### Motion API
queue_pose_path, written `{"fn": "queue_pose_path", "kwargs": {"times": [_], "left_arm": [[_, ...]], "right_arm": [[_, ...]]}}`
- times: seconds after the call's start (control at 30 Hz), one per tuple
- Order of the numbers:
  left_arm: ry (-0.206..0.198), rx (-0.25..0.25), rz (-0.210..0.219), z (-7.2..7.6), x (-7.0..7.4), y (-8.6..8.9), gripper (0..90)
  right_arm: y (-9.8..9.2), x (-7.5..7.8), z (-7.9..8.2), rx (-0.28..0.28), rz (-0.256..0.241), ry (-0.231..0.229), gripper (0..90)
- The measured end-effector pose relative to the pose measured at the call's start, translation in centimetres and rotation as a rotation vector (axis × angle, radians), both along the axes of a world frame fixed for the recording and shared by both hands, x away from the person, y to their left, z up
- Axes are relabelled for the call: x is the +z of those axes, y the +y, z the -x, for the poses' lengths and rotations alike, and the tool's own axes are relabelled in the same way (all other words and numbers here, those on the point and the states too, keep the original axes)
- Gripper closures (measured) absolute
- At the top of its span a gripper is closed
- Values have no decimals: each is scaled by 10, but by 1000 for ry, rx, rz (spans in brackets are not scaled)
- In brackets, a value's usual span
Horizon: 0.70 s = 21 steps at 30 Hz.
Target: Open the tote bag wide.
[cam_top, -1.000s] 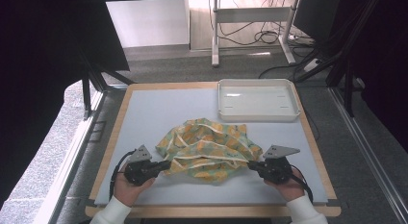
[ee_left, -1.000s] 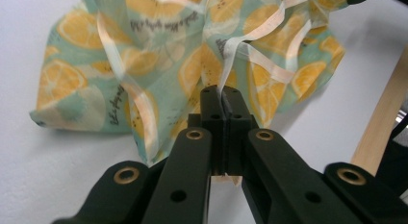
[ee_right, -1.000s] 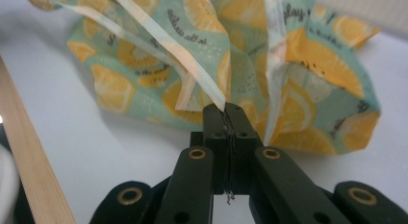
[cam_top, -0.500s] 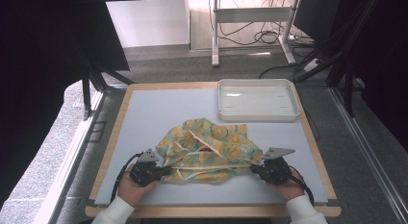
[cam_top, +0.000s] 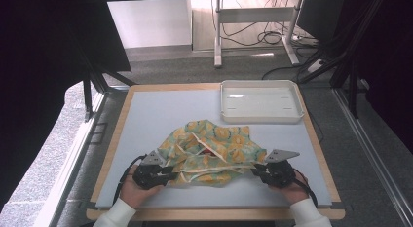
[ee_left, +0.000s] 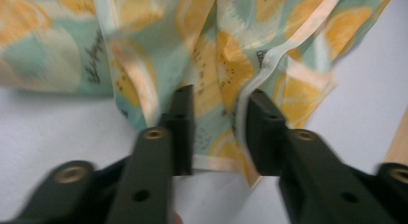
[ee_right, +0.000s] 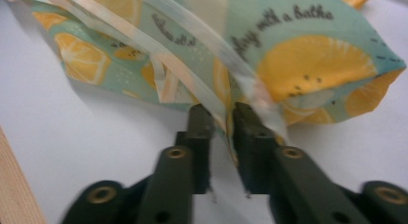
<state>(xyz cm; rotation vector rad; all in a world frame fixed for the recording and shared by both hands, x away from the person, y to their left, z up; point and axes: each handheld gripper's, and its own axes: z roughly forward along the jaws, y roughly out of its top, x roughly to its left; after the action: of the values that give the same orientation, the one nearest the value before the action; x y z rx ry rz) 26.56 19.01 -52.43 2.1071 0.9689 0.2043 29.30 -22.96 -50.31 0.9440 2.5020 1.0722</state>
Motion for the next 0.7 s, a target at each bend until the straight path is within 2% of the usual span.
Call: {"fn": "queue_pose_path", "kwargs": {"times": [0.03,0.1,0.13,0.17,0.2,0.23,0.27,0.3,0.33,0.5,0.7], "left_arm": [[-25,4,19,3,6,2,511],[-42,8,44,5,13,4,446],[-42,8,44,5,13,4,415],[-45,4,59,6,15,5,390],[-41,0,78,6,18,7,390],[-38,-3,94,7,20,8,356],[-43,5,118,8,23,11,345],[-43,5,118,8,23,11,336],[-50,10,135,9,27,14,323],[-61,23,147,10,29,17,293],[-80,72,147,7,31,19,292]], "right_arm": [[0,4,4,-13,-5,-29,546],[-1,10,9,-14,-40,-45,475],[-1,10,9,-14,-40,-45,475],[-4,16,13,-12,-88,-42,433],[-4,16,13,-12,-88,-42,433],[-8,21,17,-10,-123,-32,403],[-10,23,18,-14,-134,-30,391],[-12,24,19,-20,-143,-24,381],[-14,26,20,-21,-150,-19,370],[-18,31,25,-33,-171,-31,343],[-20,47,26,-49,-214,-62,319]]}}
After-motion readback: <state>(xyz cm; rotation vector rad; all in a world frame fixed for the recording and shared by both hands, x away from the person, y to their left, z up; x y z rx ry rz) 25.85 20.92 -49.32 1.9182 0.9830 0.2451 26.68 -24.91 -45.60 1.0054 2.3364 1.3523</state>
